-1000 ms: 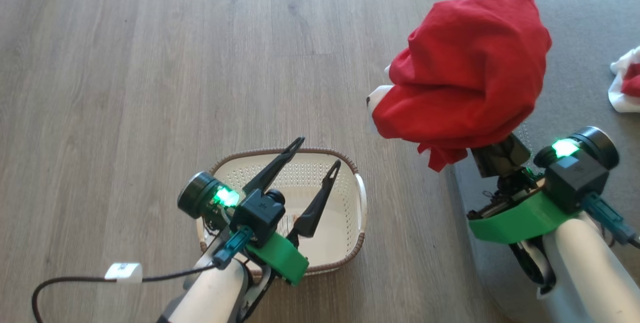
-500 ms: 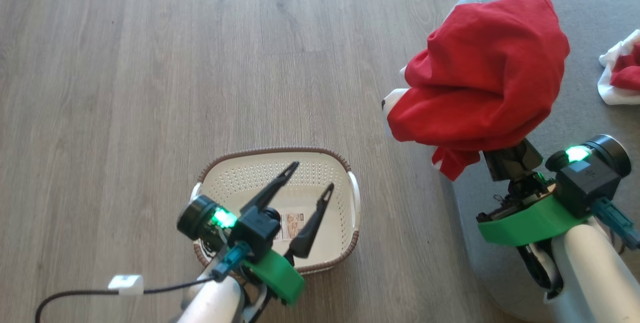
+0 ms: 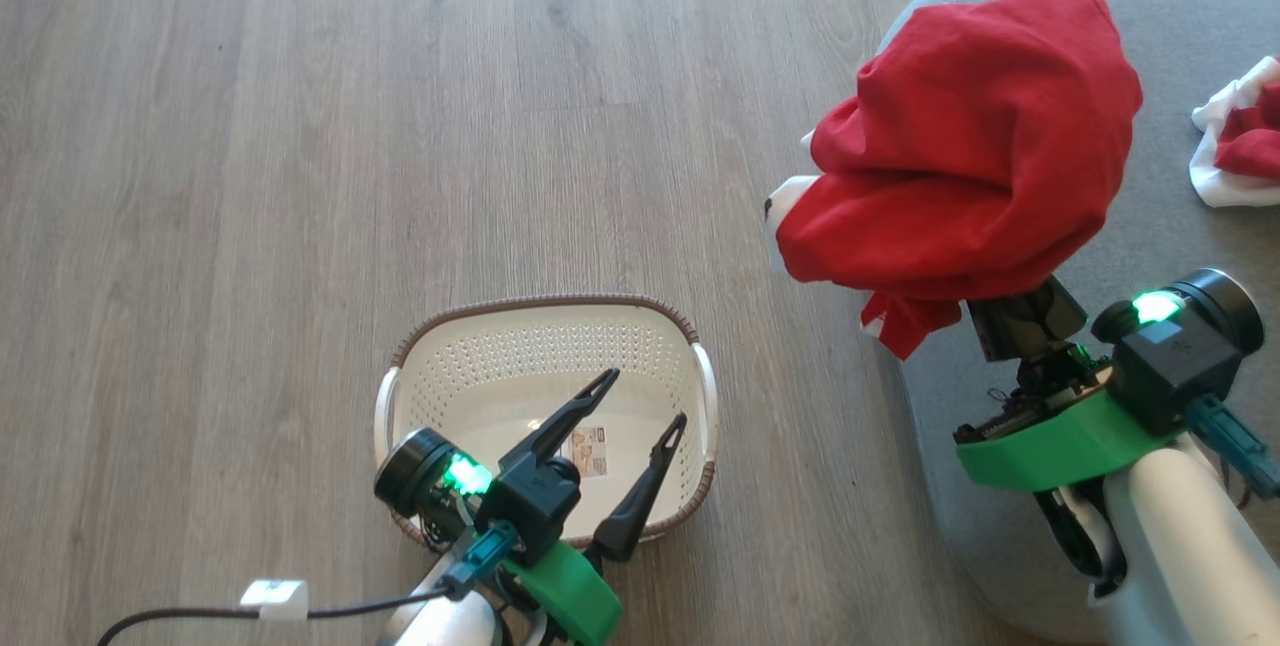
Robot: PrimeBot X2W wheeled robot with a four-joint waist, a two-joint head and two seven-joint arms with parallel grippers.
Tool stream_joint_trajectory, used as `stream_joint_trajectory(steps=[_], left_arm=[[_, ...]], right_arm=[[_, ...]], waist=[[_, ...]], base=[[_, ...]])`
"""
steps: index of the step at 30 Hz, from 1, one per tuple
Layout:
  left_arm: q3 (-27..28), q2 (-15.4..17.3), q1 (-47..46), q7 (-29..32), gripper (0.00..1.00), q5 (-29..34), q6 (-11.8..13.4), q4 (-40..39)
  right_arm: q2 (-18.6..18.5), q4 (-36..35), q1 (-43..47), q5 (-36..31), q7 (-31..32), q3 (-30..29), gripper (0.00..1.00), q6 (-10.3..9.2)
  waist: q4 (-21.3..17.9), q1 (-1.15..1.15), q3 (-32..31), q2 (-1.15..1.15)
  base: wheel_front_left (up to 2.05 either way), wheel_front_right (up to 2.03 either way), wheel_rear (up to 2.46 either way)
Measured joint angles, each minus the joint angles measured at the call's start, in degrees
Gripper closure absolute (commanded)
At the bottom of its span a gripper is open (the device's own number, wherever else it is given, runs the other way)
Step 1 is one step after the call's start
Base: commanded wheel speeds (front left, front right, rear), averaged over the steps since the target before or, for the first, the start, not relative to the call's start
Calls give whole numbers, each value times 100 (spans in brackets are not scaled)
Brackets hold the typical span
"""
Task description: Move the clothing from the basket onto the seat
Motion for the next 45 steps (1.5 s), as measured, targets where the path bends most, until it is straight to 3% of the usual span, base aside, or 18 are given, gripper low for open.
stream_joint_trajectory(steps=[15, 37, 45], left_arm=[[-12, 1, -27, 0, 0, 52, 3, -82], [-323, 108, -116, 0, 0, 140, 0, -183], [-344, 135, -117, 0, 0, 140, 8, -198]], right_arm=[[27, -12, -7, -79, 0, -176, 100, 0], [298, -62, 105, -88, 0, -472, 100, 0], [390, -67, 230, -93, 0, -535, 100, 0]], waist=[[-531, 0, 94, 0], [-2210, 0, 262, 0], [-2610, 0, 300, 0]], base=[[0, 0, 0], [0, 0, 0], [0, 0, 0]])
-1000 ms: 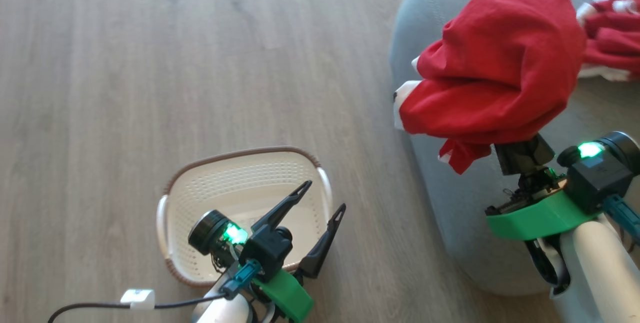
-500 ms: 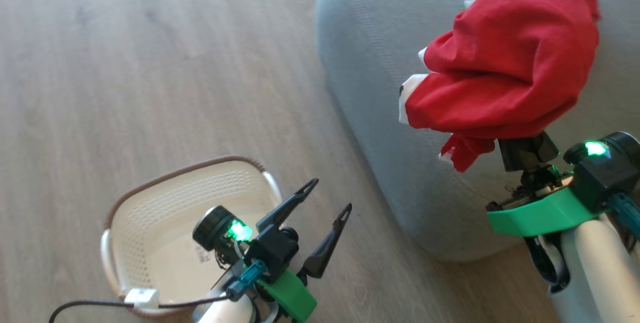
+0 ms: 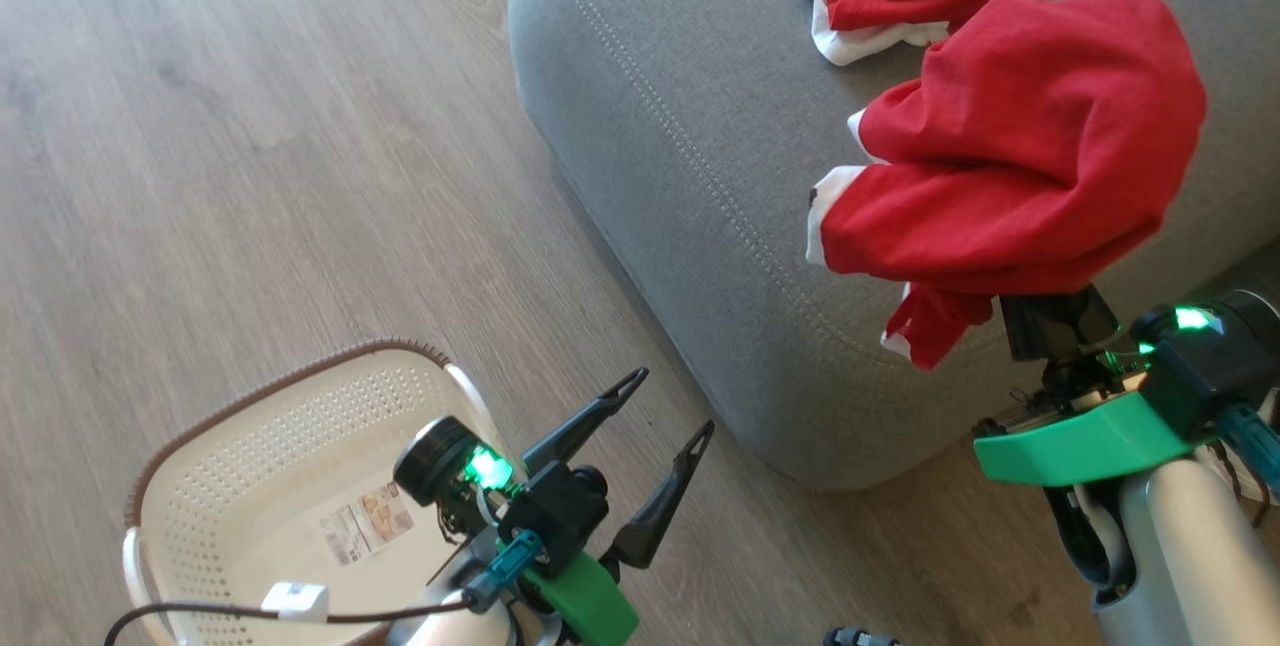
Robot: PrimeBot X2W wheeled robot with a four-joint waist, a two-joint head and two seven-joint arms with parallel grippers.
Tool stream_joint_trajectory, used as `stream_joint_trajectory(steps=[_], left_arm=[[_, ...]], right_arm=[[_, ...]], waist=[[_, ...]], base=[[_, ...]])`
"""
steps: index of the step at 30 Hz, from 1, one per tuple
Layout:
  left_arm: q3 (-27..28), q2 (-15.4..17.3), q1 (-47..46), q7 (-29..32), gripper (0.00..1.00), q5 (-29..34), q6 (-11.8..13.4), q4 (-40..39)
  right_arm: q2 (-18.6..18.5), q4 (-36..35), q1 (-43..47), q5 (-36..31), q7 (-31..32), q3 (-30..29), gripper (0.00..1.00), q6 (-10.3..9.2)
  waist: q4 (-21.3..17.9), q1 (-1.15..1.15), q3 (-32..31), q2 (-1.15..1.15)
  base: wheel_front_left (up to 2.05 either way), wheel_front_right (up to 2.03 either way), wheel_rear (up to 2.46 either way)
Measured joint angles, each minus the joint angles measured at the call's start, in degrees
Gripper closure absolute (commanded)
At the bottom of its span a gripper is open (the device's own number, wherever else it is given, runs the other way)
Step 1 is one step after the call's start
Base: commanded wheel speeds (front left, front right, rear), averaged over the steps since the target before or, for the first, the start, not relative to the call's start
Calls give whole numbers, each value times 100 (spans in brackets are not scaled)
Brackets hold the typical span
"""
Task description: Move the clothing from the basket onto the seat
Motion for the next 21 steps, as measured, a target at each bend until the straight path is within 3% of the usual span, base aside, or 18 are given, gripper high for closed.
stream_joint_trajectory(steps=[14, 21], left_arm=[[-24, 63, -61, 0, 0, 0, -3, 5], [-104, 225, -320, 0, 0, 41, -45, -4]], right_arm=[[86, -73, -10, -85, 0, -308, 100, 1], [421, -160, -295, -75, 0, -1269, 100, 0]], waist=[[125, 0, 208, 0], [251, 0, 587, 0]], base=[[0, 0, 0], [0, 0, 0]])
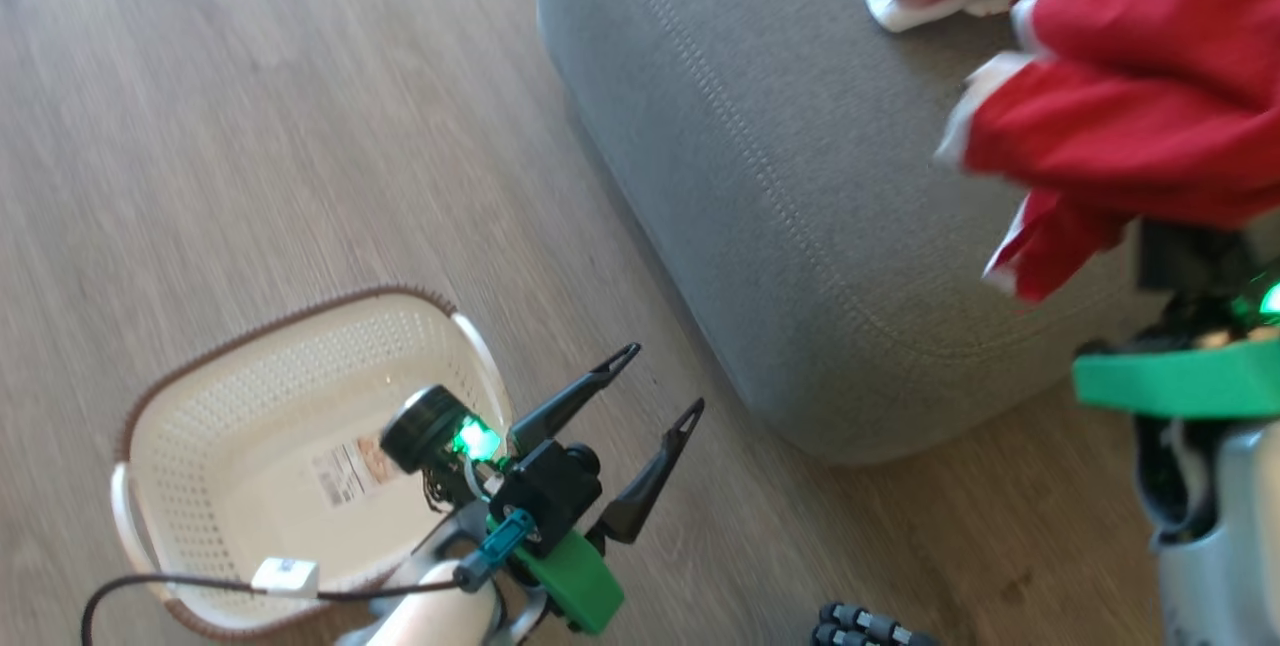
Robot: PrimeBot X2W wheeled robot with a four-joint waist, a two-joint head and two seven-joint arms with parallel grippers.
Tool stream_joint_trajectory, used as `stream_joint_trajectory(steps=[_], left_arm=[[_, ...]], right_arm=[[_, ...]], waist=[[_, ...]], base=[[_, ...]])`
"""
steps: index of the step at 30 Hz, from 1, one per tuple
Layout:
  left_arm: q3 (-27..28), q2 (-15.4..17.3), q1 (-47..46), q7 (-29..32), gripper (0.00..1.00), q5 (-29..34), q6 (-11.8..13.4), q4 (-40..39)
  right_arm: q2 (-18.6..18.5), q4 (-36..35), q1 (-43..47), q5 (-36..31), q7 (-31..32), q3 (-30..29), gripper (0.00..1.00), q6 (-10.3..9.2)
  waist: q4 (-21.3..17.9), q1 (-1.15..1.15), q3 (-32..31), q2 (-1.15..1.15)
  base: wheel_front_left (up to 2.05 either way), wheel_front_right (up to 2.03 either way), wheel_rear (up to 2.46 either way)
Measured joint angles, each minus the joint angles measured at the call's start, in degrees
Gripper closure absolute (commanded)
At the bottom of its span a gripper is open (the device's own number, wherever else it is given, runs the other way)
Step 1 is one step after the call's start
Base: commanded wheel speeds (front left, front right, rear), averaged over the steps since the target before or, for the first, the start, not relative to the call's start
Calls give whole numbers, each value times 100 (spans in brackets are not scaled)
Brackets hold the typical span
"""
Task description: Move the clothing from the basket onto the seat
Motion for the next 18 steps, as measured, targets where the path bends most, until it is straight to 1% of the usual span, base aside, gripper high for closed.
stream_joint_trajectory(steps=[6, 12, 16, 18], left_arm=[[-89, 248, -260, 0, 0, 77, -9, -12], [-130, 493, -594, 0, 0, 134, -14, -129], [-234, 635, -803, 0, 0, 198, -16, -157], [-309, 713, -906, 0, 0, 257, -30, -188]], right_arm=[[34, 13, -515, -27, 0, -453, 100, 0], [55, 73, -1298, -109, -1, -926, 100, 0], [38, 213, -1737, -104, -1, -1080, 100, 0], [-45, 289, -1996, -126, -1, -1180, 100, 0]], waist=[[97, 0, 491, 0], [169, 1, 1066, 0], [198, 1, 1348, 0], [222, 2, 1521, 0]], base=[[0, 0, 0], [0, 0, 0], [0, 0, 0], [0, 0, 0]])
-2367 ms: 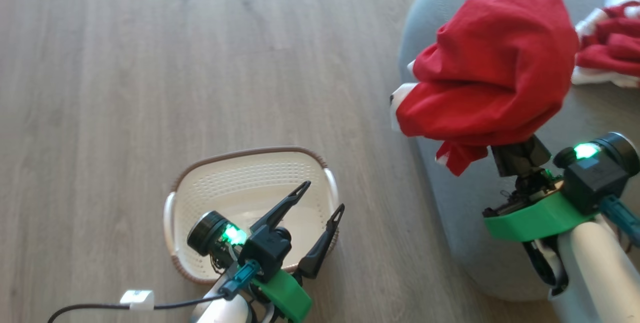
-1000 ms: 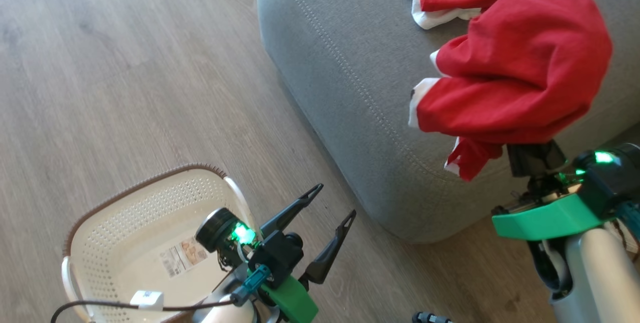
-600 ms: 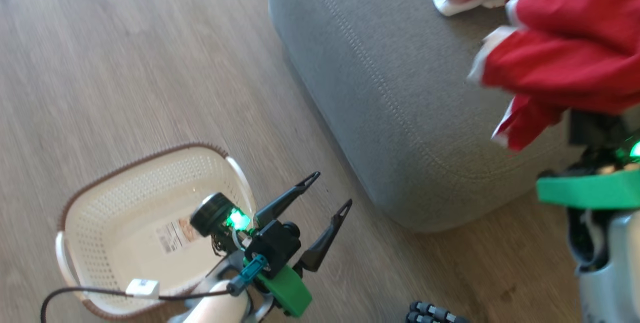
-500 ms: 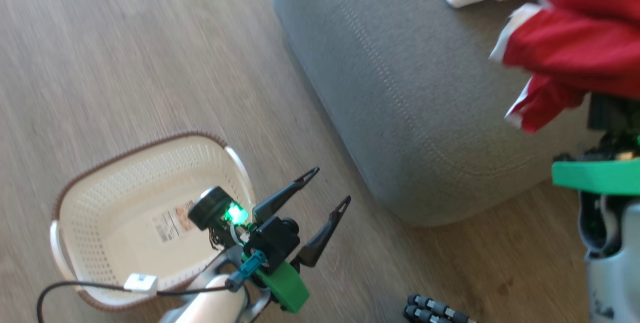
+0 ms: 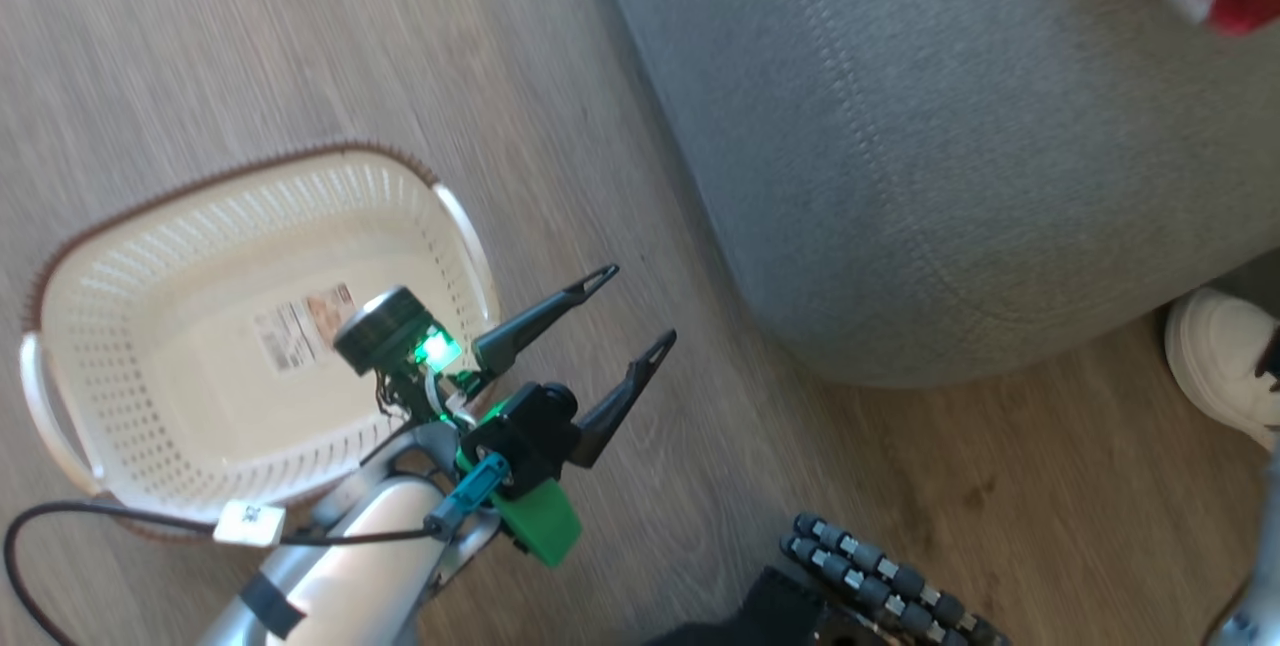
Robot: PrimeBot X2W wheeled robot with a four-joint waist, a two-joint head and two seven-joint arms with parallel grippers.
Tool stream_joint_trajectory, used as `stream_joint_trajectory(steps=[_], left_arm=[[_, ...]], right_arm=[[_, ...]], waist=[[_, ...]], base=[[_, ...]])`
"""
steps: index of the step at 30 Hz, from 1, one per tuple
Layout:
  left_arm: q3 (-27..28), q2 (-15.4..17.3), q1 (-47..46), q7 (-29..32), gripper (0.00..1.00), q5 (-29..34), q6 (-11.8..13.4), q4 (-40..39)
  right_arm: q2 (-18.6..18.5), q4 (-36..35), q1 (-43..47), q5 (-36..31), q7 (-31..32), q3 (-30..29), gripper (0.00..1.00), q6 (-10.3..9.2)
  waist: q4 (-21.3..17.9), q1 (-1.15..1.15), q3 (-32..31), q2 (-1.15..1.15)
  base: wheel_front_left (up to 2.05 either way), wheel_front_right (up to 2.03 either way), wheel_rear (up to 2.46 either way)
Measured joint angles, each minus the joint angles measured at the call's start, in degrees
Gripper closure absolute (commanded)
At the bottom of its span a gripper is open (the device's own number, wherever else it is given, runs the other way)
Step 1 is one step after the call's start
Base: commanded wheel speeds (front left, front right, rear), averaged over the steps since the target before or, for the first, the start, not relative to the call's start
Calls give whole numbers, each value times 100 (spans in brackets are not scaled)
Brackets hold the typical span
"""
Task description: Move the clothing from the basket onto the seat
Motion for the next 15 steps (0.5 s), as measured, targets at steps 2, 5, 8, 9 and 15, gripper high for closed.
stream_joint_trajectory(steps=[2, 5, 8, 9, 15], left_arm=[[-12, 56, -83, 0, 0, 12, -11, -32], [-41, 149, -225, -1, 0, 13, 7, -108], [-112, 245, -362, -1, 0, 13, 32, -190], [-137, 257, -408, -1, 0, 13, 33, -191], [-180, 382, -575, -1, 0, 10, 109, -254]], right_arm=[[-149, 27, -204, -248, 0, -47, 100, 0], [-200, 174, -576, -303, 0, -197, 100, 1], [-304, 453, -1014, -267, -1, -476, 100, 1], [-355, 527, -1148, -233, -2, -598, 100, 1], [-602, 1399, -1857, 25, -7, -1120, 100, 1]], waist=[[22, 0, 179, 0], [59, 0, 446, 0], [105, 0, 698, 0], [123, 0, 782, 0], [252, 0, 1206, 0]], base=[[0, 0, 0], [0, 0, 0], [0, 0, 0], [0, 0, 0], [0, 0, 0]])
